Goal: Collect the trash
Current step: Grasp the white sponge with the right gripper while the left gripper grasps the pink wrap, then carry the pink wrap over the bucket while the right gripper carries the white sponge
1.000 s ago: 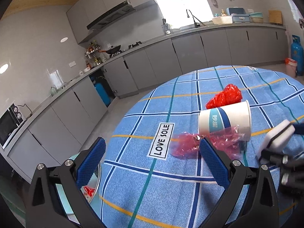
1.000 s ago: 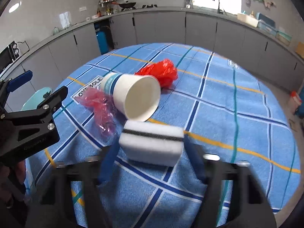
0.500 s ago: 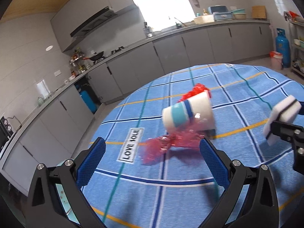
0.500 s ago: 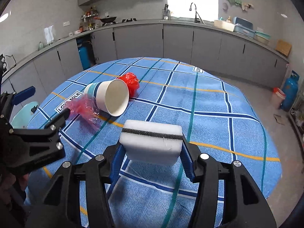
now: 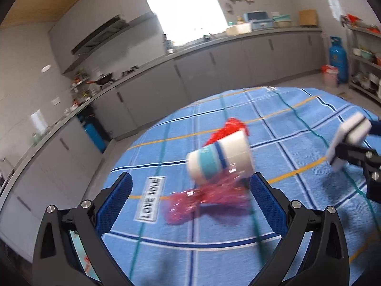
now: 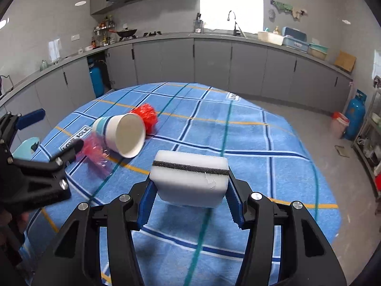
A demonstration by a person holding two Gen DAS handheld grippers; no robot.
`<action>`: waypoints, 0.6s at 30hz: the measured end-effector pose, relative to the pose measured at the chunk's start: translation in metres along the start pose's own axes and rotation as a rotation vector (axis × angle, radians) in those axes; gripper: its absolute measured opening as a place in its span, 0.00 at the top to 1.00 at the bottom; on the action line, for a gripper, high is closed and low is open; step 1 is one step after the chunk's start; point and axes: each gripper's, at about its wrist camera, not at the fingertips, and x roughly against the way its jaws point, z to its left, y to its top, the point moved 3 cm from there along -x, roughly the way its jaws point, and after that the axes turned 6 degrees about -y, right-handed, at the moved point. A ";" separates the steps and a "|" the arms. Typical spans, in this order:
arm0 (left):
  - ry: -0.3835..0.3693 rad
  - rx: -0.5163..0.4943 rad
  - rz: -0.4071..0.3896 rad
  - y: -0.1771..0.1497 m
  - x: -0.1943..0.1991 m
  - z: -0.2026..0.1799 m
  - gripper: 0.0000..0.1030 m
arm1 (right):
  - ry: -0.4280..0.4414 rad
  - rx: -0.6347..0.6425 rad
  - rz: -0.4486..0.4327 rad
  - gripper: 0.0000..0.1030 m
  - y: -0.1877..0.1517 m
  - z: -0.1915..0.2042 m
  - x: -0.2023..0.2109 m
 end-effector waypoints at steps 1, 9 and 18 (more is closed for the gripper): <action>-0.011 -0.016 0.012 0.000 -0.006 -0.007 0.06 | -0.008 0.000 0.001 0.48 0.000 -0.002 0.000; -0.085 0.008 0.149 -0.009 -0.038 -0.013 0.64 | -0.037 0.002 0.032 0.48 -0.009 -0.009 -0.009; -0.012 -0.002 0.066 -0.012 0.018 0.012 0.88 | -0.004 0.023 -0.005 0.48 -0.004 0.011 0.005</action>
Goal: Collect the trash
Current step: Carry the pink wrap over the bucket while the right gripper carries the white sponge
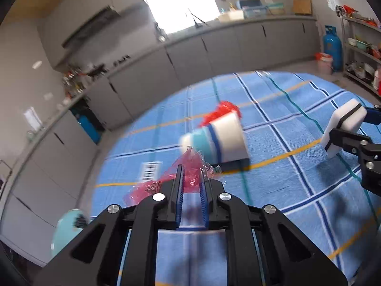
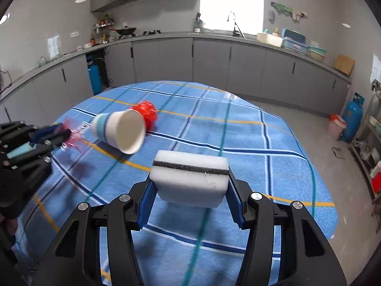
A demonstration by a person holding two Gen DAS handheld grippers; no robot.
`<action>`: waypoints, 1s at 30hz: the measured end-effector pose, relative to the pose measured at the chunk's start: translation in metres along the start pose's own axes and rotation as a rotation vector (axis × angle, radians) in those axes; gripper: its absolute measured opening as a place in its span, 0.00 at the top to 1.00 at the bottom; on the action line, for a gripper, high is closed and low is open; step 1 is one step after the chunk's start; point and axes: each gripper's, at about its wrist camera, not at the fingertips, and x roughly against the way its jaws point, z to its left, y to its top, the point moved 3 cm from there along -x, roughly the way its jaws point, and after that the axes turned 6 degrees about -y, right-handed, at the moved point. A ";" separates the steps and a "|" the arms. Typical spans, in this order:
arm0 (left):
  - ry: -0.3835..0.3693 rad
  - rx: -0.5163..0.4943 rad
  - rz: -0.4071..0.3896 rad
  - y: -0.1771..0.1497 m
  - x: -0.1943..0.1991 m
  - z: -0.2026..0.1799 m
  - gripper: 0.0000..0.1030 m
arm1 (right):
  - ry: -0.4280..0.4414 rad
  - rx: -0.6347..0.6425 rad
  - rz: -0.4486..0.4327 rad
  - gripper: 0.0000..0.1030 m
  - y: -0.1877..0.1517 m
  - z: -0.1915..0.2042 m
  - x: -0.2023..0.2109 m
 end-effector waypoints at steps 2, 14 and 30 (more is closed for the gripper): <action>0.025 0.019 -0.016 -0.003 0.013 0.016 0.88 | 0.020 0.012 -0.012 0.48 0.003 0.010 0.005; 0.224 0.169 -0.034 -0.035 0.055 0.122 0.88 | 0.157 0.118 -0.068 0.48 0.029 0.101 0.016; 0.433 0.320 0.015 -0.088 0.073 0.227 0.88 | 0.335 0.245 -0.130 0.48 0.064 0.222 0.019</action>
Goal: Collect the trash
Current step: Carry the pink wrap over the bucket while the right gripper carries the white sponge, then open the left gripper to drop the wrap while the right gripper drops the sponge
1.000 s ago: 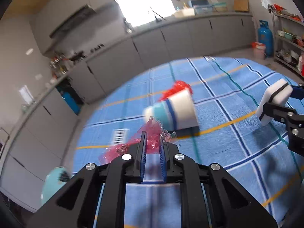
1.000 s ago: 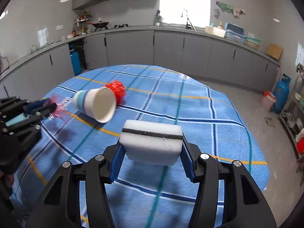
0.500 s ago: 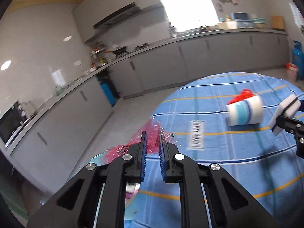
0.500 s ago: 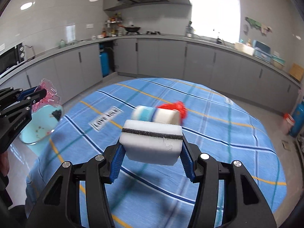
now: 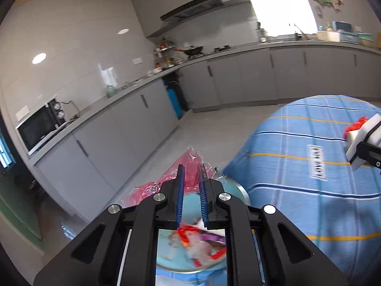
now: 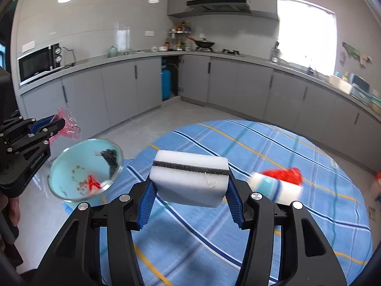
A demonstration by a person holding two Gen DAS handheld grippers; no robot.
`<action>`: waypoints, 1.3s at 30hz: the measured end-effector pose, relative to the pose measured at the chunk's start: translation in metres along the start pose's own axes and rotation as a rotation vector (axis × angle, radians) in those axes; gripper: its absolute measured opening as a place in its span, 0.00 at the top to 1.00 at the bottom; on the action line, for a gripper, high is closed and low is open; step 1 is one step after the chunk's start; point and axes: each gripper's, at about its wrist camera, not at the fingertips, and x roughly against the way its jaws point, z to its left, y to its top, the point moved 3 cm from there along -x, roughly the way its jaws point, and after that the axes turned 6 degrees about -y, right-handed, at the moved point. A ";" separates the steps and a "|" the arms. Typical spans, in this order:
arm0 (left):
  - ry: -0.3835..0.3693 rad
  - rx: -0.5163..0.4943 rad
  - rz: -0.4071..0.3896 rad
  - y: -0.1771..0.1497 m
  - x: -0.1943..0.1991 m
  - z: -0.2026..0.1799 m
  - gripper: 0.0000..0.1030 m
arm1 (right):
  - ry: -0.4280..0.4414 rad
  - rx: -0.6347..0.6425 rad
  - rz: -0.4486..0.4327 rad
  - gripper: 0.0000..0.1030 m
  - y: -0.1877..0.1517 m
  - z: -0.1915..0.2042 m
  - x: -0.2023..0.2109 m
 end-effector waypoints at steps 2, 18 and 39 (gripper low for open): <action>0.017 0.016 0.008 -0.001 -0.003 0.012 0.88 | 0.018 0.013 -0.006 0.48 0.005 0.012 -0.004; 0.101 0.091 0.057 -0.020 -0.030 0.066 0.88 | 0.176 0.107 -0.012 0.48 0.035 0.095 -0.043; 0.097 0.135 0.106 -0.033 -0.051 0.078 0.64 | 0.283 0.146 0.023 0.38 0.031 0.138 -0.077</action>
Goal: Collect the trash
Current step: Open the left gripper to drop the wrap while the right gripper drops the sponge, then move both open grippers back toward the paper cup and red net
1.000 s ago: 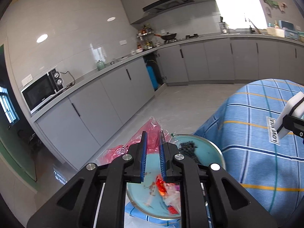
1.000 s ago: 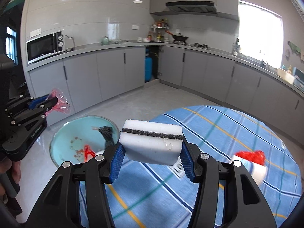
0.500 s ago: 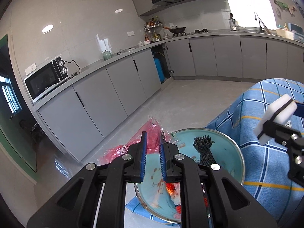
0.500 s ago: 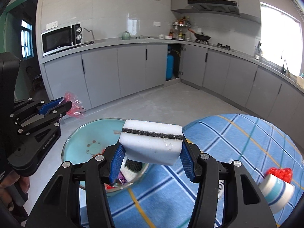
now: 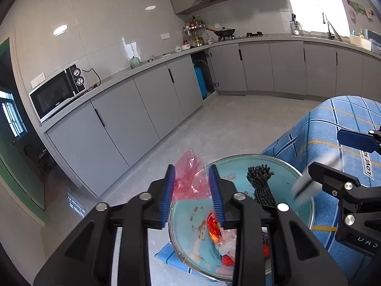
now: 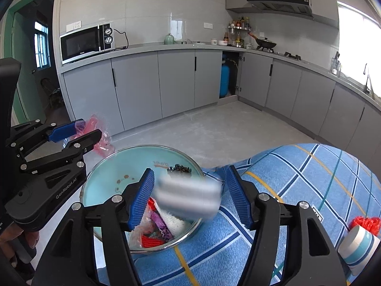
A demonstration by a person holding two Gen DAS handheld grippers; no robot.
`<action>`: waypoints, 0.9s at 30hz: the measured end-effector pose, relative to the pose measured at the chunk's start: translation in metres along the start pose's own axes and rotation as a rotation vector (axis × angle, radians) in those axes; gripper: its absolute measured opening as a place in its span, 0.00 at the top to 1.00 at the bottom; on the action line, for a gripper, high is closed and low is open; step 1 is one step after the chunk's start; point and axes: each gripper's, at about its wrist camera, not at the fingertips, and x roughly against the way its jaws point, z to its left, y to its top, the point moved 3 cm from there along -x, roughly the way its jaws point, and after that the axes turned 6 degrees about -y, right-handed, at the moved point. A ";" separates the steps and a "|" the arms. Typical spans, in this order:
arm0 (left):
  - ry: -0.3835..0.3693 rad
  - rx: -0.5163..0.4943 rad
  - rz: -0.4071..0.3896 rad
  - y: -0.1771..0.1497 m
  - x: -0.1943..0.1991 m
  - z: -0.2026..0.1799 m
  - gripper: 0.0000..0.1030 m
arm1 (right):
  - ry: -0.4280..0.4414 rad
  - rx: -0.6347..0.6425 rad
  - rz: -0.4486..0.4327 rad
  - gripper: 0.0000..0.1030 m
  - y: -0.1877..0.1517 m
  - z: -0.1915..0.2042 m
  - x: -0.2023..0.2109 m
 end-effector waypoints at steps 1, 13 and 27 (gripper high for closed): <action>0.009 0.004 -0.002 0.000 0.000 0.001 0.58 | 0.000 -0.002 0.002 0.35 0.000 -0.001 -0.001; 0.009 0.002 -0.008 -0.002 0.004 -0.002 0.41 | -0.024 -0.010 0.003 0.31 -0.005 -0.007 0.001; 0.008 -0.011 -0.046 0.004 0.021 -0.013 0.22 | -0.083 -0.028 -0.002 0.26 -0.017 -0.031 0.025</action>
